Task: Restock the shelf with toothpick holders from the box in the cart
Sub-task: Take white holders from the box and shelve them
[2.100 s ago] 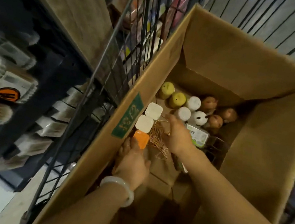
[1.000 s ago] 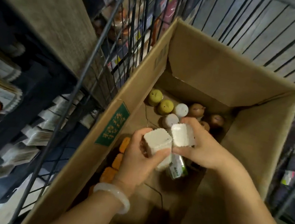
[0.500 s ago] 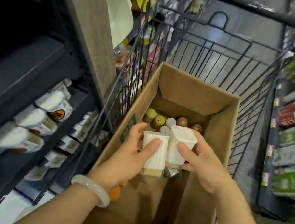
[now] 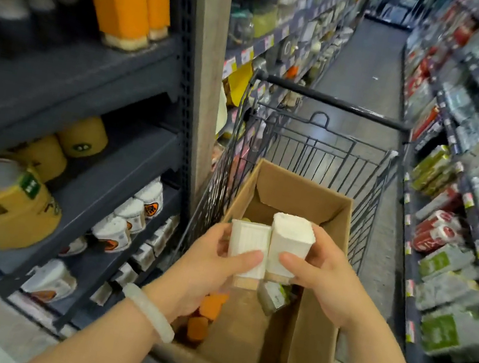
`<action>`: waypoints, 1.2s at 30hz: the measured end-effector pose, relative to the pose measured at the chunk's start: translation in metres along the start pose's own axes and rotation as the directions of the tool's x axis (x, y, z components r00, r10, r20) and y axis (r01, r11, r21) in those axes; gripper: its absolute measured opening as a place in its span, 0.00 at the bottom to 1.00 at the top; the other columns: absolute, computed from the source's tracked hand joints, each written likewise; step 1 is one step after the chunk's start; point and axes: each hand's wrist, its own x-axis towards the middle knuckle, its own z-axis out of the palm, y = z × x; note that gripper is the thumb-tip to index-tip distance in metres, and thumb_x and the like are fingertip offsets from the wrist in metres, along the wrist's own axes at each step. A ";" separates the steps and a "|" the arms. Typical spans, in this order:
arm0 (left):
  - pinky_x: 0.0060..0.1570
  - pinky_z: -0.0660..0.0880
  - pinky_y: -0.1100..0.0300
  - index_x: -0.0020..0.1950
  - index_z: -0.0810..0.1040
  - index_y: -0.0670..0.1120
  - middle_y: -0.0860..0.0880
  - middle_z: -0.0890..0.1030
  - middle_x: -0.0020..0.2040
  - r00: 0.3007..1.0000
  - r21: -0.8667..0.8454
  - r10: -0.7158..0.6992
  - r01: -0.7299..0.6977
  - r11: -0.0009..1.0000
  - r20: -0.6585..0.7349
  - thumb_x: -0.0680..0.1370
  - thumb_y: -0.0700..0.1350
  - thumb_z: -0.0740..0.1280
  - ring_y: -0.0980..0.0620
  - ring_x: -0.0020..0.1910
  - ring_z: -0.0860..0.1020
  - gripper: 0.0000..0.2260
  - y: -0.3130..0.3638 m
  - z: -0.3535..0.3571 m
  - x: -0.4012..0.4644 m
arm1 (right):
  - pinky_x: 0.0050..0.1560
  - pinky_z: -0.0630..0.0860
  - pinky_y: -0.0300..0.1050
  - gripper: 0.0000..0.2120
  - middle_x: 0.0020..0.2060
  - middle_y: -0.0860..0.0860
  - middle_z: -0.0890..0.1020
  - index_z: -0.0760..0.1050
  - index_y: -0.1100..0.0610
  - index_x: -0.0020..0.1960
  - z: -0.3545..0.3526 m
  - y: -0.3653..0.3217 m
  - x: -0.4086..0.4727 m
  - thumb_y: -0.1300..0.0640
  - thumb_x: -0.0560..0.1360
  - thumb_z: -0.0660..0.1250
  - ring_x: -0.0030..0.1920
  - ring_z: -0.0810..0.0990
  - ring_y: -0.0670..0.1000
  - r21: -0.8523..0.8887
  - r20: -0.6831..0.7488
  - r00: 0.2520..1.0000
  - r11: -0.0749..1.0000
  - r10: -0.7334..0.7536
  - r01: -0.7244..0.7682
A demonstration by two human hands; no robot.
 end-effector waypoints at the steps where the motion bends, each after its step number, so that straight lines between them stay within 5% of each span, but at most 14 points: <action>1: 0.47 0.81 0.49 0.63 0.70 0.54 0.51 0.79 0.57 0.999 0.000 0.034 -0.034 0.999 0.001 0.72 0.43 0.73 0.49 0.55 0.80 0.22 0.006 -0.002 -0.009 | 0.53 0.78 0.62 0.31 0.57 0.48 0.80 0.72 0.41 0.62 0.004 -0.008 -0.005 0.46 0.60 0.75 0.58 0.79 0.53 -0.003 -0.001 0.999 0.999 -0.035 0.035; 7: 0.50 0.80 0.52 0.64 0.70 0.53 0.51 0.79 0.58 0.971 0.032 0.237 -0.235 0.971 -0.046 0.69 0.43 0.75 0.51 0.57 0.78 0.27 0.039 -0.021 -0.067 | 0.46 0.79 0.40 0.30 0.55 0.43 0.81 0.72 0.41 0.61 0.038 -0.067 -0.031 0.47 0.61 0.76 0.55 0.80 0.45 -0.068 0.026 0.970 0.968 -0.241 0.242; 13: 0.47 0.81 0.49 0.60 0.72 0.52 0.49 0.81 0.55 0.907 0.026 0.387 -0.389 0.921 -0.166 0.66 0.42 0.76 0.49 0.53 0.80 0.25 0.064 -0.049 -0.129 | 0.49 0.79 0.39 0.27 0.54 0.40 0.82 0.72 0.43 0.61 0.084 -0.116 -0.048 0.51 0.64 0.77 0.54 0.80 0.43 -0.107 0.108 0.918 0.914 -0.381 0.391; 19: 0.37 0.79 0.63 0.54 0.73 0.54 0.51 0.80 0.51 0.769 0.213 0.560 -0.519 0.828 -0.308 0.67 0.44 0.78 0.54 0.47 0.80 0.21 0.081 -0.082 -0.191 | 0.46 0.81 0.45 0.28 0.54 0.46 0.83 0.77 0.42 0.59 0.138 -0.144 -0.056 0.49 0.61 0.80 0.54 0.82 0.49 0.120 0.233 0.888 0.918 -0.396 0.377; 27: 0.39 0.79 0.59 0.52 0.73 0.55 0.56 0.79 0.49 0.621 0.391 0.664 -0.537 0.748 -0.417 0.66 0.47 0.77 0.55 0.48 0.80 0.19 0.114 -0.121 -0.237 | 0.49 0.81 0.51 0.27 0.56 0.49 0.82 0.71 0.49 0.65 0.200 -0.179 -0.043 0.58 0.68 0.75 0.56 0.81 0.51 0.218 0.321 0.838 0.896 -0.440 0.387; 32: 0.46 0.79 0.57 0.53 0.72 0.54 0.55 0.79 0.50 0.542 0.507 0.695 -0.478 0.717 -0.472 0.66 0.48 0.77 0.57 0.49 0.78 0.20 0.131 -0.147 -0.230 | 0.48 0.79 0.42 0.27 0.57 0.47 0.81 0.71 0.49 0.66 0.223 -0.202 -0.015 0.57 0.69 0.74 0.56 0.81 0.47 0.149 0.367 0.801 0.880 -0.473 0.451; 36: 0.38 0.73 0.69 0.56 0.70 0.51 0.60 0.75 0.48 0.481 0.538 0.700 -0.448 0.714 -0.528 0.67 0.47 0.77 0.63 0.46 0.75 0.23 0.138 -0.162 -0.213 | 0.46 0.78 0.35 0.24 0.59 0.46 0.79 0.70 0.47 0.66 0.238 -0.207 0.012 0.57 0.71 0.70 0.54 0.80 0.41 0.089 0.387 0.793 0.875 -0.471 0.476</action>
